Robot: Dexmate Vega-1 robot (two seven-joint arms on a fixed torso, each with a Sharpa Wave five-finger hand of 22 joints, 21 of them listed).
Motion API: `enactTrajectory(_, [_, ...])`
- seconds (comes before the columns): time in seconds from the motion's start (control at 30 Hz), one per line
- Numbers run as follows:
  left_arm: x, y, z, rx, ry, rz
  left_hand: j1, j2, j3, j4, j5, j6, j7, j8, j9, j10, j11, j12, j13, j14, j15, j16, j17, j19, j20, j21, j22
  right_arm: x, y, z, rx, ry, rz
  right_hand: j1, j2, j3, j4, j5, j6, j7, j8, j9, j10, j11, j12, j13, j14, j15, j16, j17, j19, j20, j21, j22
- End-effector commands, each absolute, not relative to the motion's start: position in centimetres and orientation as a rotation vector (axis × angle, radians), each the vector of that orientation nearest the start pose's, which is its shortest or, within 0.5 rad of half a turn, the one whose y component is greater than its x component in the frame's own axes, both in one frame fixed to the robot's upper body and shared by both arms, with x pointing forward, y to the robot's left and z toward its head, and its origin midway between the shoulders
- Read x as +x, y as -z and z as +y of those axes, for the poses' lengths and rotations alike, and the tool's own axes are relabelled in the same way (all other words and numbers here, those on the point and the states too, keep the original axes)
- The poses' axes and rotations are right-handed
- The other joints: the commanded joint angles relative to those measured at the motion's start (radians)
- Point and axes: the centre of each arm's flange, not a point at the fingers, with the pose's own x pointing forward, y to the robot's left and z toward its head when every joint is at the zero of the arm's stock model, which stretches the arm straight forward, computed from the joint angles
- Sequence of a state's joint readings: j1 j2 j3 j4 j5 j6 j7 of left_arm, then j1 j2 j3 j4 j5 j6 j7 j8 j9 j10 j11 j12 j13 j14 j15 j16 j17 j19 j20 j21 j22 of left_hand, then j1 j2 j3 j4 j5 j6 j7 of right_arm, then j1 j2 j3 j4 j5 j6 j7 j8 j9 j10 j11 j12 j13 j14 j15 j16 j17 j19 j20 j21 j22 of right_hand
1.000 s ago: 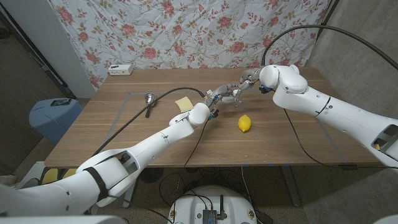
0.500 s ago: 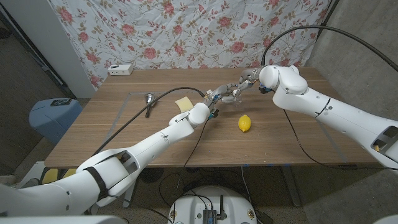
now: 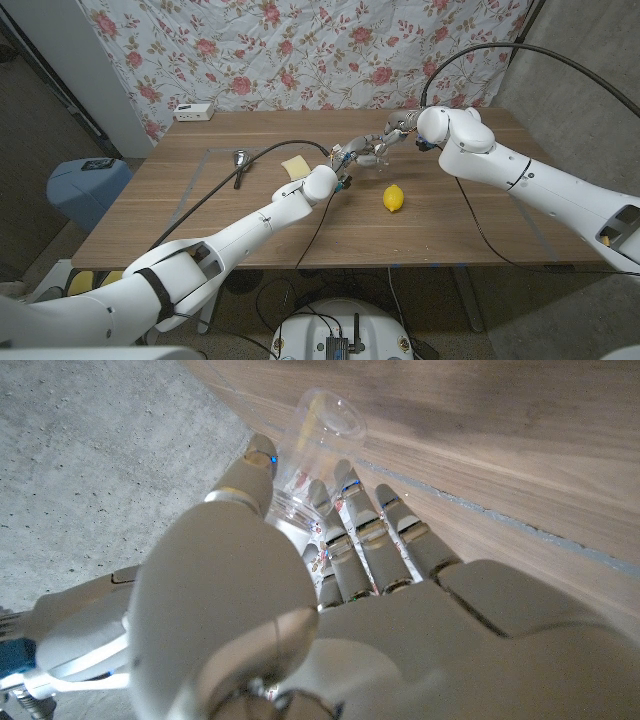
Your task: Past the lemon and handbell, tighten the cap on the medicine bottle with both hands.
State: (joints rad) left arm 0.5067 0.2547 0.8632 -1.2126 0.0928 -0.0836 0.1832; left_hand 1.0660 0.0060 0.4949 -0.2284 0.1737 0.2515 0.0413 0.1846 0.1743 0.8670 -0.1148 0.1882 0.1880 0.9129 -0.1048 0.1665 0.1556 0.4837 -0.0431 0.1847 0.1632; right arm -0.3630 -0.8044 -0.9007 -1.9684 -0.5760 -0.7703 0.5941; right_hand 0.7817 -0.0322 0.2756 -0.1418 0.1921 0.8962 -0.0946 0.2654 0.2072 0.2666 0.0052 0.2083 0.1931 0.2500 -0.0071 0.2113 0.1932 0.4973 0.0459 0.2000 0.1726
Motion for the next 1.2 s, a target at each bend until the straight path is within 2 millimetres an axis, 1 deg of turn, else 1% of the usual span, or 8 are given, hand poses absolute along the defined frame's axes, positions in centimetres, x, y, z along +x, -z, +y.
enactTrajectory(0.03, [65.70,-0.78,0.98,0.754,0.348,-0.714,0.006,0.015,0.081,0.070,0.006,0.005,-0.006,0.002,0.002,0.039,-0.028,0.006,0.006,0.026,-0.068,0.008,0.004,-0.003,0.006,-0.001,0.001,58.48,-10.16,-17.59,-1.539,-0.065,-0.189,-0.022,-0.003,-0.005,0.010,-0.005,0.039,-0.007,0.009,0.000,0.020,0.003,0.009,0.001,0.018,-0.006,0.008,0.004,0.016,-0.001,0.005,0.001])
enactTrajectory(0.27, [65.83,-0.80,1.05,0.752,0.346,-0.709,0.007,0.015,0.081,0.070,0.006,0.005,-0.005,0.003,0.002,0.041,-0.029,0.007,0.006,0.025,-0.067,0.007,0.004,-0.003,0.006,0.000,0.001,58.75,-10.02,-17.63,-1.542,-0.035,-0.192,-0.039,-0.010,-0.009,0.012,-0.004,0.093,-0.006,0.021,-0.002,0.055,-0.011,0.014,0.000,0.044,-0.016,0.013,0.002,0.042,-0.011,0.011,0.002])
enactTrajectory(0.47, [65.97,-0.89,1.10,0.750,0.342,-0.710,0.007,0.015,0.082,0.069,0.007,0.006,-0.006,0.003,0.002,0.040,-0.029,0.006,0.006,0.024,-0.069,0.007,0.004,-0.003,0.006,-0.001,0.001,58.90,-10.10,-17.57,-1.547,-0.023,-0.196,-0.048,-0.015,-0.011,0.012,-0.002,0.129,0.001,0.028,-0.004,0.078,-0.001,0.017,0.000,0.061,-0.020,0.014,0.001,0.057,-0.016,0.013,0.002])
enactTrajectory(0.8, [66.10,-0.95,1.05,0.748,0.341,-0.709,0.006,0.015,0.082,0.070,0.007,0.006,-0.007,0.003,0.002,0.041,-0.029,0.007,0.006,0.024,-0.067,0.006,0.004,-0.003,0.006,0.000,0.001,59.19,-9.92,-17.56,-1.569,0.015,-0.192,-0.057,-0.015,-0.010,0.012,0.000,0.172,0.010,0.034,-0.007,0.108,-0.008,0.020,-0.001,0.080,-0.030,0.016,0.001,0.074,-0.025,0.014,0.002])
enactTrajectory(0.93, [66.12,-1.06,0.97,0.750,0.342,-0.712,0.006,0.015,0.081,0.070,0.006,0.006,-0.006,0.003,0.002,0.040,-0.028,0.006,0.006,0.024,-0.068,0.007,0.004,-0.003,0.006,-0.001,0.001,59.22,-9.91,-17.64,-1.566,0.030,-0.200,-0.071,-0.012,-0.013,0.018,-0.001,0.195,0.014,0.038,-0.008,0.126,-0.016,0.022,-0.001,0.094,-0.035,0.020,0.003,0.083,-0.028,0.015,0.002])
enactTrajectory(1.13, [66.11,-1.16,0.91,0.753,0.344,-0.714,0.006,0.016,0.082,0.070,0.007,0.005,-0.006,0.002,0.002,0.041,-0.028,0.007,0.006,0.025,-0.068,0.007,0.004,-0.003,0.006,-0.001,0.001,59.13,-9.87,-17.69,-1.553,0.045,-0.213,-0.086,-0.007,-0.016,0.023,-0.001,0.238,0.026,0.046,-0.010,0.150,-0.015,0.024,-0.002,0.114,-0.039,0.025,0.004,0.102,-0.033,0.018,0.002])
enactTrajectory(1.17, [66.10,-1.16,0.91,0.752,0.344,-0.714,0.007,0.016,0.082,0.070,0.007,0.005,-0.006,0.002,0.002,0.041,-0.028,0.007,0.006,0.024,-0.069,0.007,0.004,-0.004,0.006,-0.001,0.001,59.10,-9.85,-17.70,-1.552,0.048,-0.215,-0.090,-0.006,-0.017,0.025,-0.002,0.243,0.026,0.046,-0.011,0.157,-0.023,0.025,-0.002,0.117,-0.039,0.026,0.004,0.103,-0.034,0.018,0.003])
enactTrajectory(1.2, [66.09,-1.16,0.90,0.752,0.345,-0.714,0.007,0.016,0.082,0.070,0.007,0.006,-0.006,0.003,0.002,0.041,-0.029,0.007,0.006,0.025,-0.069,0.007,0.004,-0.003,0.006,-0.001,0.001,59.08,-9.83,-17.71,-1.550,0.049,-0.217,-0.093,-0.004,-0.018,0.026,-0.002,0.247,0.028,0.045,-0.011,0.164,-0.017,0.026,-0.002,0.122,-0.039,0.027,0.004,0.103,-0.034,0.017,0.003])
